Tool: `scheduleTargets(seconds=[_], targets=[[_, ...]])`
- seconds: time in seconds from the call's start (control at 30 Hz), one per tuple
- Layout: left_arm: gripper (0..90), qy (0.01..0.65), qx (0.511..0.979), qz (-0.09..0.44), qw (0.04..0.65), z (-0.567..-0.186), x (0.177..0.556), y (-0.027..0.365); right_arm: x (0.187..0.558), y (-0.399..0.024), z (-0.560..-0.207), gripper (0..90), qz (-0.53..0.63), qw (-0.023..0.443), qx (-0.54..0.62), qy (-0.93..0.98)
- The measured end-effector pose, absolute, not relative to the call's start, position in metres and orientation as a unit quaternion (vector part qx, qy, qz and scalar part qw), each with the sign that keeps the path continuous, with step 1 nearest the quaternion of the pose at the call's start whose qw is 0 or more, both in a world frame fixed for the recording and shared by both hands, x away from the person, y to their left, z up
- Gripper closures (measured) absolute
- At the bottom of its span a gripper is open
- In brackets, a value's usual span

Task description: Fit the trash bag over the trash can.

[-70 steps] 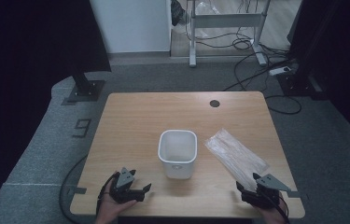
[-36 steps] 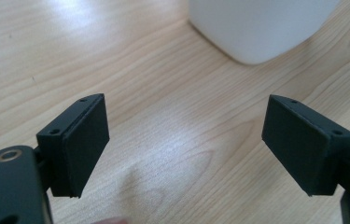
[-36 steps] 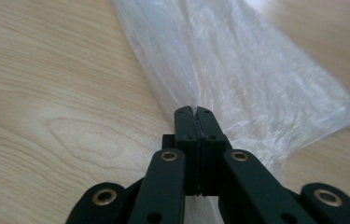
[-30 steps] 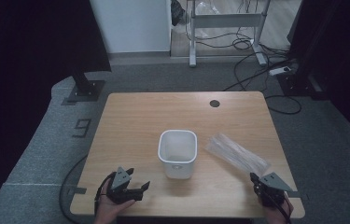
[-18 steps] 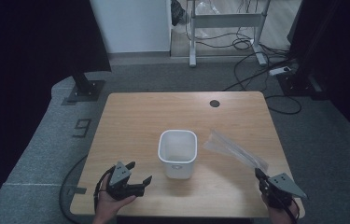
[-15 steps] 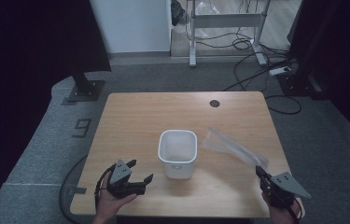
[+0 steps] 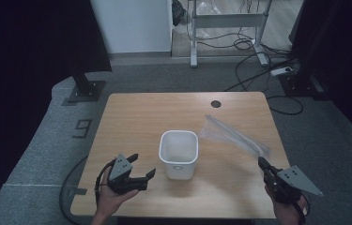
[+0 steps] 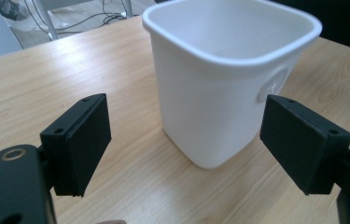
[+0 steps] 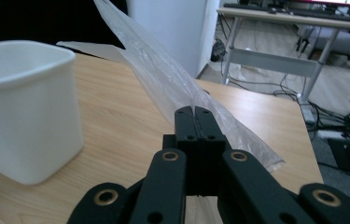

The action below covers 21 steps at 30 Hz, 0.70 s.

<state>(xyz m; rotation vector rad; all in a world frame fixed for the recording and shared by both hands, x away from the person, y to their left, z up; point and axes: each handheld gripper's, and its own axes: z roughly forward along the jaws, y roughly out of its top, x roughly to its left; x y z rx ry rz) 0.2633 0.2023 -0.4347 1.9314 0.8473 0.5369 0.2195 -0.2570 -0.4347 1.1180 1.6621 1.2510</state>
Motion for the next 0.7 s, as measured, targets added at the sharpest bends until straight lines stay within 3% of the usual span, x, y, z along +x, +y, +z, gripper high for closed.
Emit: scheduleTargets(seconds=[0.7], targets=[[16.4, 0.325, 0.783, 0.214, 0.486, -0.401, 0.277, 0.182, 0.208, -0.224, -0.401, 89.1, 0.532, 0.361, 0.369, 0.671]])
